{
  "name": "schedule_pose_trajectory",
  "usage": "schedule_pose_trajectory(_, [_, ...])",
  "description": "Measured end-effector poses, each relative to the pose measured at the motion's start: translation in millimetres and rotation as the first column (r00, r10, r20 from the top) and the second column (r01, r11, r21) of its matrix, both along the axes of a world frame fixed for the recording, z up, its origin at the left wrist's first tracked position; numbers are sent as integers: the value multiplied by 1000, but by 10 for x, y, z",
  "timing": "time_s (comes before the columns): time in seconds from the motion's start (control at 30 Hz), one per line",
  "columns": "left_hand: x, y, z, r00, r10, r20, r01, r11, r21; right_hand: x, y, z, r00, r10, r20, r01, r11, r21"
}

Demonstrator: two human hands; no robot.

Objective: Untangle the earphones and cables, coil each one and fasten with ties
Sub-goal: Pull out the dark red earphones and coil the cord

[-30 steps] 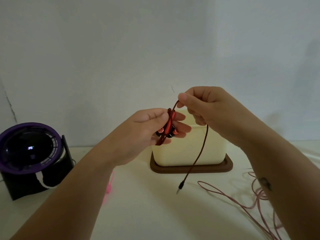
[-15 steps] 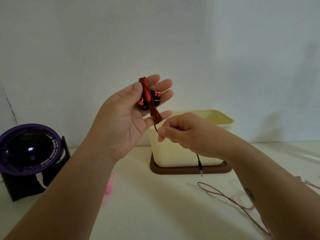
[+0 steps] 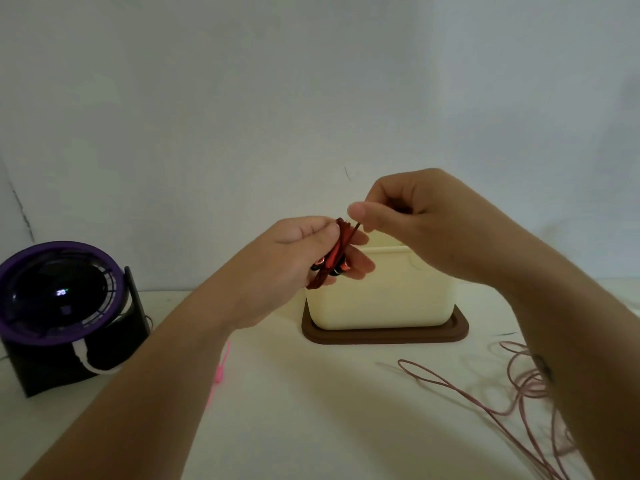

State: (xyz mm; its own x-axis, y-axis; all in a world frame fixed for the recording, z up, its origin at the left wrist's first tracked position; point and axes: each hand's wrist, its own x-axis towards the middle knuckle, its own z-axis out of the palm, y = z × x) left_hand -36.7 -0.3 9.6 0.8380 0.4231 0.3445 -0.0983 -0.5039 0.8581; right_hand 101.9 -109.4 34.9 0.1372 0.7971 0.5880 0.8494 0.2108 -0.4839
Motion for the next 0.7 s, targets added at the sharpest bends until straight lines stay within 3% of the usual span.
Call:
schedule_pose_trajectory(0.17, [-6, 6, -30, 993, -114, 16, 115, 989, -92, 56, 86, -86, 988, 30, -149, -26, 999, 27])
schedule_pose_trajectory(0.37, [0, 30, -1, 959, -238, 156, 280, 886, -369, 31, 180, -198, 882, 236, -409, -221, 972, 83])
schedule_pose_trajectory(0.57, [33, 76, -17, 909, -315, 274, 415, 754, -509, 8, 226, -222, 831, 270, -487, -243, 963, 118])
schedule_pose_trajectory(0.7, [18, 88, -14, 888, -314, 334, 455, 703, -547, 40, 188, -168, 873, 199, -445, -153, 979, 137])
